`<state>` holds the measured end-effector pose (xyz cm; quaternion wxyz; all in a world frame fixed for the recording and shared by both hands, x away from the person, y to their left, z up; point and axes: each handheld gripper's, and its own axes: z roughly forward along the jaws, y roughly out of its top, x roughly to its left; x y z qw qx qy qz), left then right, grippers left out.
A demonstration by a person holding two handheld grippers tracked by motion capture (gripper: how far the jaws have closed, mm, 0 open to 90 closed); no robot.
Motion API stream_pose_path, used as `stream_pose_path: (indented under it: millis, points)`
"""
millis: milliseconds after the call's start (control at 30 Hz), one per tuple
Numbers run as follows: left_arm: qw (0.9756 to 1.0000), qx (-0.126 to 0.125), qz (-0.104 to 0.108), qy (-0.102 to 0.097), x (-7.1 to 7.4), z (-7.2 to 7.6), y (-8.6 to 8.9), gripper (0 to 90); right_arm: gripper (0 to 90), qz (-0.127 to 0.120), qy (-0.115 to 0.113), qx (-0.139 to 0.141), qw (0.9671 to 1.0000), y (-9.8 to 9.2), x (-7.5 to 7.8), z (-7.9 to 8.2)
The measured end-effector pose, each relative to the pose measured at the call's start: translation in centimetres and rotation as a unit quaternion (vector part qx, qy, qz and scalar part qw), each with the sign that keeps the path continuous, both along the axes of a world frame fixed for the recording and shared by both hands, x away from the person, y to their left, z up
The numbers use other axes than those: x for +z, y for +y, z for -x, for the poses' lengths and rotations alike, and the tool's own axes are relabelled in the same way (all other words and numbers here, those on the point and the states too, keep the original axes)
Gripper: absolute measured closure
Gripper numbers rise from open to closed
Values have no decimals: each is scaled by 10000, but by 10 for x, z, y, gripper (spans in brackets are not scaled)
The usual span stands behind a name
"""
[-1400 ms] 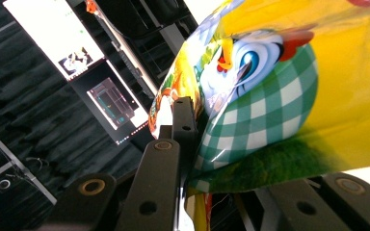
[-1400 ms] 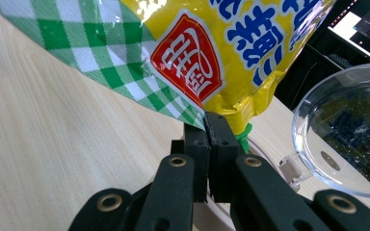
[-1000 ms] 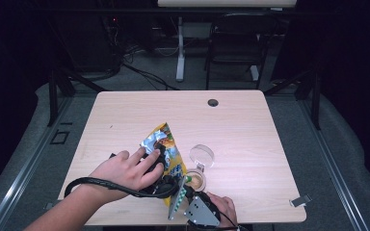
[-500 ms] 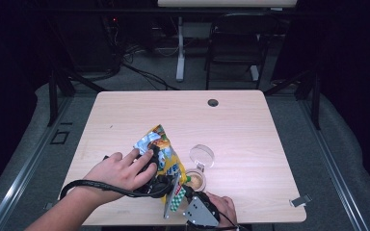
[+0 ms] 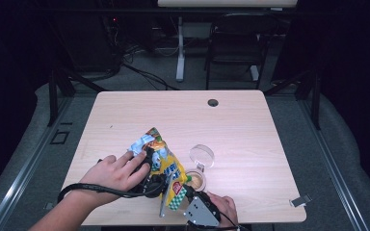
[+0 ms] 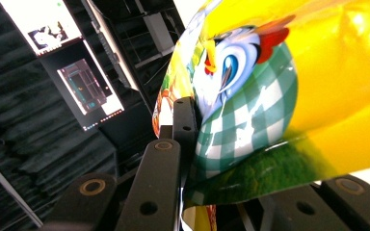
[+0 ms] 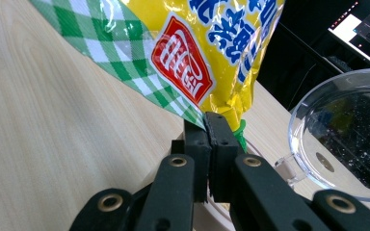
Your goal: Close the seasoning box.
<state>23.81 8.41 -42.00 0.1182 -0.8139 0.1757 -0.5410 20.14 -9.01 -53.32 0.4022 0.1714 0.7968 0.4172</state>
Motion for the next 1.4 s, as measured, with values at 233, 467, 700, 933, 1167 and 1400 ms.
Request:
stream_pose_path:
  millis: [233, 467, 700, 933, 1167, 1400]
  points:
    - [9998, 81, 129, 89, -5, -1, 7, 829, 887, -6, 8, -29, 10000, -1, 1, -1]
    - [9994, 168, 239, 180, -10, -2, 13, 825, 887, 21, -1, -34, 10000, -1, 1, -1]
    - [9983, 258, 432, 281, -15, -3, 17, 819, 886, 20, -13, -71, 10000, -3, 1, -1]
    - [9962, 333, 685, 411, -21, -4, 22, 810, 883, 6, -21, -128, 9999, -6, 4, -2]
    - [9931, 454, 928, 548, -30, -4, 30, 807, 885, -21, -15, -118, 9999, -6, 5, -3]
    - [9877, 570, 1295, 665, -37, -3, 39, 805, 887, -2, -65, -89, 9999, -5, 5, -2]
